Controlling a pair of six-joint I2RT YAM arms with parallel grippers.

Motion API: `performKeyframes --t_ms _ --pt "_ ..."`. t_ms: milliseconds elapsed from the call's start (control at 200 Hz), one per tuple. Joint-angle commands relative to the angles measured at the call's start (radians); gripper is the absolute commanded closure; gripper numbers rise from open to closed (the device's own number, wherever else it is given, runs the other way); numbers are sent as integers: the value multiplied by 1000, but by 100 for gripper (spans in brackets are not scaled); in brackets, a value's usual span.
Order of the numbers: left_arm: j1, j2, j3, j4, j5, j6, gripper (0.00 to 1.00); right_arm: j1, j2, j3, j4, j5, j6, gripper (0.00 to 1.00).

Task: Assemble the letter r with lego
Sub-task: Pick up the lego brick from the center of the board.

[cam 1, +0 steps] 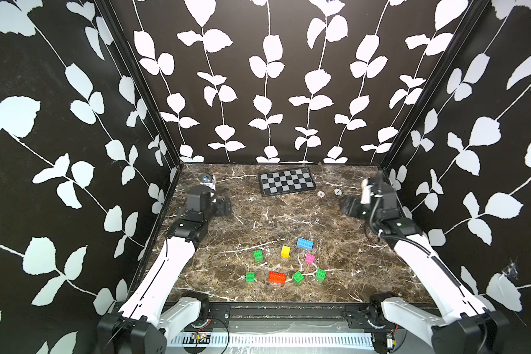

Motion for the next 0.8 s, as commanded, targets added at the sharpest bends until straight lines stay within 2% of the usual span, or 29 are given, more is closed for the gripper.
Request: performKeyframes --t_ms 0,140,295,560,795 --pt "-24 -62 18 -281 43 -95 1 132 33 8 -168 -59 175 1" --pt "-28 -140 -19 -346 98 -150 1 361 129 67 -213 56 240 1" --pt "-28 -201 -40 -406 131 -131 1 486 284 117 -164 23 327 4" --pt "-37 -295 -98 -395 182 -125 1 583 486 261 -199 67 425 16" --pt "-40 -305 -113 -381 189 -106 1 636 629 386 -261 86 443 20"
